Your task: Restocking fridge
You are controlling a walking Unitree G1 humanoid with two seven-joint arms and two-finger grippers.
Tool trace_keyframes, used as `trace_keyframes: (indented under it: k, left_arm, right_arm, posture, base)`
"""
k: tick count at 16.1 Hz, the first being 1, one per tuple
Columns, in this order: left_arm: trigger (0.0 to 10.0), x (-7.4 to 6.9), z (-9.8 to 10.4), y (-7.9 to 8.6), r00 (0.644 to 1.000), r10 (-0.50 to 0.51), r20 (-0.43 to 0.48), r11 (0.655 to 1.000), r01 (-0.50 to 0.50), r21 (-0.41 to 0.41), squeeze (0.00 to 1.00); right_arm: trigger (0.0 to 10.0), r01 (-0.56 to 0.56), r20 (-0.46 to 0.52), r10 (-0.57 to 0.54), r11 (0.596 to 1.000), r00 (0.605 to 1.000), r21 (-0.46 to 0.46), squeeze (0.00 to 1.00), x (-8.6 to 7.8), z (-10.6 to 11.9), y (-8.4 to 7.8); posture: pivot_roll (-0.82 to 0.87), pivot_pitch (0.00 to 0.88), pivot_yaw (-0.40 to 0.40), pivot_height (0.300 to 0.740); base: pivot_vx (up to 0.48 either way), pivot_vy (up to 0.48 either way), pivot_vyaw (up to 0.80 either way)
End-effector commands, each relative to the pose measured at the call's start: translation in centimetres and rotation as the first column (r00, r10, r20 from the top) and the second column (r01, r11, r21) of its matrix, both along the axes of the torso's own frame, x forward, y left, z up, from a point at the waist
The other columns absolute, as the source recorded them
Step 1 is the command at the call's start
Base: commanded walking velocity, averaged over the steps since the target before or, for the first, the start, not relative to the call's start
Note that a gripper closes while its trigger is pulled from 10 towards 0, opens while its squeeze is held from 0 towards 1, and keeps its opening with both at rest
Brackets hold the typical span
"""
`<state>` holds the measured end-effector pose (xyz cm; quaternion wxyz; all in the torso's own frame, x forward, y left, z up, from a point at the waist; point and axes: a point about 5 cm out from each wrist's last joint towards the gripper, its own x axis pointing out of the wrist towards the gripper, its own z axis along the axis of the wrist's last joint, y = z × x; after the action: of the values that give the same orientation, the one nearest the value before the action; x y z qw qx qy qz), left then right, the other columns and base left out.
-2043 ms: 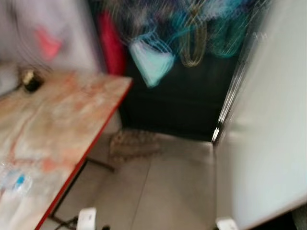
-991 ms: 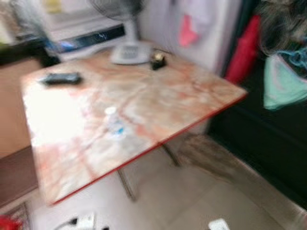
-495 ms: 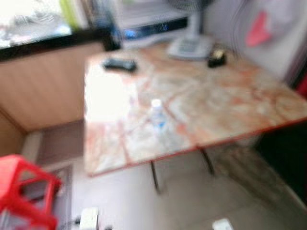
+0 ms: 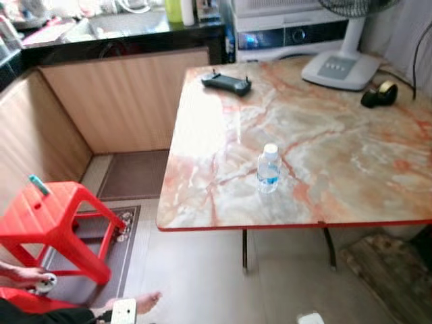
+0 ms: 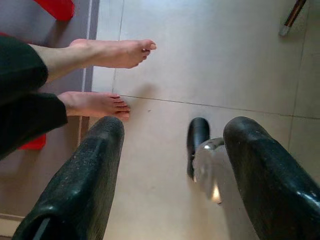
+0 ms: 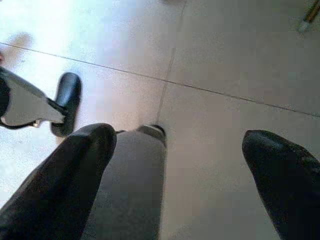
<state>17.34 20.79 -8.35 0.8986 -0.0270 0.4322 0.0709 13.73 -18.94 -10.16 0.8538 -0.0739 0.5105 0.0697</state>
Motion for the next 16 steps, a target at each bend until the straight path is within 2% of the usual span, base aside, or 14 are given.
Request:
trace_keyframes:
  k: [1, 4, 16]
  left_arm:
    - [10.0, -0.2, 0.0, 0.4, 1.0, 0.0, -0.012, 1.0, 0.0, 0.011, 0.0]
    - [10.0, -0.1, 0.0, 0.3, 1.0, -0.007, -0.006, 1.0, 0.007, 0.01, 0.0]
    - [10.0, 0.9, 0.5, 0.1, 0.999, -0.023, 0.025, 1.0, 0.023, 0.018, 0.0]
  right_arm:
    - [10.0, 0.0, -0.012, 0.0, 1.0, 1.0, 0.017, 0.0, -0.2, -0.2, 0.6]
    - [10.0, 0.0, -0.015, 0.0, 1.0, 1.0, 0.02, 0.0, -0.3, -0.2, 0.8]
    - [10.0, -0.004, -0.02, 0.005, 0.999, 1.0, 0.032, 0.0, -0.4, -0.2, 0.9]
  posture:
    - [-0.06, 0.064, 0.04, 0.74]
    - [-0.06, 0.06, 0.04, 0.74]
    - [-0.06, 0.044, 0.045, 0.74]
  base:
    - [0.0, 0.0, 0.0]
    - [0.0, 0.0, 0.0]
    - [0.0, -0.28, 0.0]
